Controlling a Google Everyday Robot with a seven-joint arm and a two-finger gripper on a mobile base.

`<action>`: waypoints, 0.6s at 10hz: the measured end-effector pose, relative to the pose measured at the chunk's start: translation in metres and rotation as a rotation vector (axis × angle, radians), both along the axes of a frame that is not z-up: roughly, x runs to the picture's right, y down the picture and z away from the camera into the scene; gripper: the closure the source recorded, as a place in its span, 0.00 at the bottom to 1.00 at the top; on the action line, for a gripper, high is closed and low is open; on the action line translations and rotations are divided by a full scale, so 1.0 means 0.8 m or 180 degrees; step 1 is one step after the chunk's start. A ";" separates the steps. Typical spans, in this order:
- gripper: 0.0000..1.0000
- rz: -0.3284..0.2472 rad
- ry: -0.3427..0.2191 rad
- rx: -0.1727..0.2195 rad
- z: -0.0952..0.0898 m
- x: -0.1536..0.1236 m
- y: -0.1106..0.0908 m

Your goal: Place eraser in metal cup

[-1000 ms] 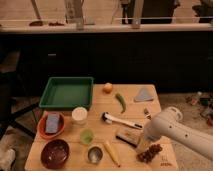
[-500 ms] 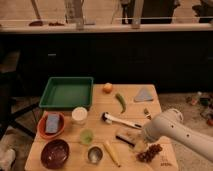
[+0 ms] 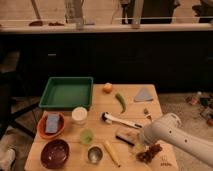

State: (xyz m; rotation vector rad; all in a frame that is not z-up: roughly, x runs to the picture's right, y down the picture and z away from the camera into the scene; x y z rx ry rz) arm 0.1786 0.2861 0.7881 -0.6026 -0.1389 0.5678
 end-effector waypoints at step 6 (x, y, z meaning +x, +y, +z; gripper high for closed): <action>0.80 0.0012 0.0045 0.0023 0.013 0.006 0.004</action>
